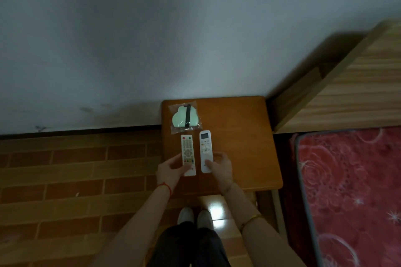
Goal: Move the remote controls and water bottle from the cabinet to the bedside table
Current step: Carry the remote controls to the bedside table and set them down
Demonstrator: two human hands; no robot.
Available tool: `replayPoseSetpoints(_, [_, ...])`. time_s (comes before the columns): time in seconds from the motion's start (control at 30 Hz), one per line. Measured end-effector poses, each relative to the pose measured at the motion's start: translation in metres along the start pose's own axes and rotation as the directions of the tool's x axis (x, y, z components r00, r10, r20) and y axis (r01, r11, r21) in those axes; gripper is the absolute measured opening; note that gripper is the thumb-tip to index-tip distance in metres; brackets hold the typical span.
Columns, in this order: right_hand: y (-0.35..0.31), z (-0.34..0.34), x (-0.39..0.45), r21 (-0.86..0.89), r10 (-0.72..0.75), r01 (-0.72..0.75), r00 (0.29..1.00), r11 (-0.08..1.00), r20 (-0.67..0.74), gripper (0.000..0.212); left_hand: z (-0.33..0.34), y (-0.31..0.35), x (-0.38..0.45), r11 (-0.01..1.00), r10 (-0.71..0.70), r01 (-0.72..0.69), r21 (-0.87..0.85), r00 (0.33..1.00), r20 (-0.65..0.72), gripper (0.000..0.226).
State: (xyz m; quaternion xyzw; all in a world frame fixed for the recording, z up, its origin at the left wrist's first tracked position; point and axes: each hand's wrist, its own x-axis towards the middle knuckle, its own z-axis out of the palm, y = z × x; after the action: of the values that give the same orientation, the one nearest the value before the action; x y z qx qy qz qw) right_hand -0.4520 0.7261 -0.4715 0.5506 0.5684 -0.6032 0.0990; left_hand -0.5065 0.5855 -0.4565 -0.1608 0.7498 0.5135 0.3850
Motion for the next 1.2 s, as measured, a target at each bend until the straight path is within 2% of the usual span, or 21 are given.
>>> replayPoseSetpoints(0.37, [0.051, 0.023, 0.058, -0.253, -0.209, 0.181, 0.974, 0.950, -0.091, 0.035, 0.023, -0.056, 0.060, 0.994, 0.063, -0.056, 0.098, 0.995, -0.075, 0.055])
replayPoseSetpoints(0.57, [0.063, 0.026, 0.064, -0.287, -0.269, 0.234, 0.959, 0.929, -0.091, 0.035, 0.033, -0.063, 0.072, 0.969, 0.170, -0.143, 0.204, 0.978, -0.121, 0.054])
replayPoseSetpoints(0.83, [0.067, 0.020, 0.072, -0.379, -0.307, 0.273, 0.951, 0.884, -0.032, 0.022, 0.034, -0.068, 0.075, 0.942, 0.206, -0.158, 0.295, 0.968, -0.141, 0.049])
replayPoseSetpoints(1.03, [0.070, 0.018, 0.072, -0.433, -0.332, 0.299, 0.943, 0.851, -0.001, 0.023, 0.037, -0.071, 0.073, 0.912, 0.271, -0.211, 0.353, 0.954, -0.129, 0.050])
replayPoseSetpoints(1.2, [0.061, 0.010, 0.056, -0.490, -0.345, 0.329, 0.937, 0.807, 0.060, 0.032, 0.030, -0.063, 0.058, 0.907, 0.267, -0.225, 0.356, 0.961, -0.073, 0.058])
